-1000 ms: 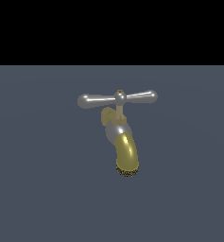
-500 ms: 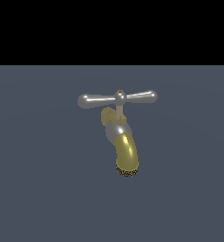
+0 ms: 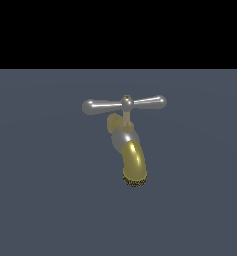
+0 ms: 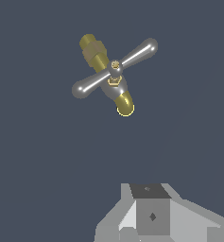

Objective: Turn on the faucet by rotating a designated handle.

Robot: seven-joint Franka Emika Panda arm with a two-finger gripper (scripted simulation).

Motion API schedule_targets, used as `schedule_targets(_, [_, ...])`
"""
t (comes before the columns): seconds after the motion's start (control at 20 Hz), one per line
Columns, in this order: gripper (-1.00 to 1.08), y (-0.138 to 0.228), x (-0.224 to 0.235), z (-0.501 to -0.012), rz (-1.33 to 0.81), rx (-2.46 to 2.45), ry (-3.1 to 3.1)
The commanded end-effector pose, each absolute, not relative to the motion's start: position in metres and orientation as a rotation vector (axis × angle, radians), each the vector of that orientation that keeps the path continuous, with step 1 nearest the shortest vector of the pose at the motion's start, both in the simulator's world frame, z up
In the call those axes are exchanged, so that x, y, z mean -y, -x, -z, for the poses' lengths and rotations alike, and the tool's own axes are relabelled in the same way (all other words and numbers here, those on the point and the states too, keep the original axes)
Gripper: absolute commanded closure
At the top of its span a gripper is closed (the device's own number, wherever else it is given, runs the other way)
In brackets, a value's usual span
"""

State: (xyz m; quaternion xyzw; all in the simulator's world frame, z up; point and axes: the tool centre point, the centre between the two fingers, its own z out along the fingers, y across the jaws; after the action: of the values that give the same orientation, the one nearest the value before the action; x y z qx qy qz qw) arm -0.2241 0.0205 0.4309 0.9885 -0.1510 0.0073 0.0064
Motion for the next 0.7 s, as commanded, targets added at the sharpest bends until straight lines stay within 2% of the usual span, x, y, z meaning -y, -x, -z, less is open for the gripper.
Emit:
schedule_targets(0.0, [1.08,0.217,-0.029,-0.418,-0.021,0.557,-3.08])
schedule_targets(0.65, [1.08,0.168,-0.068,-0.351,-0.013,0.987,-2.977])
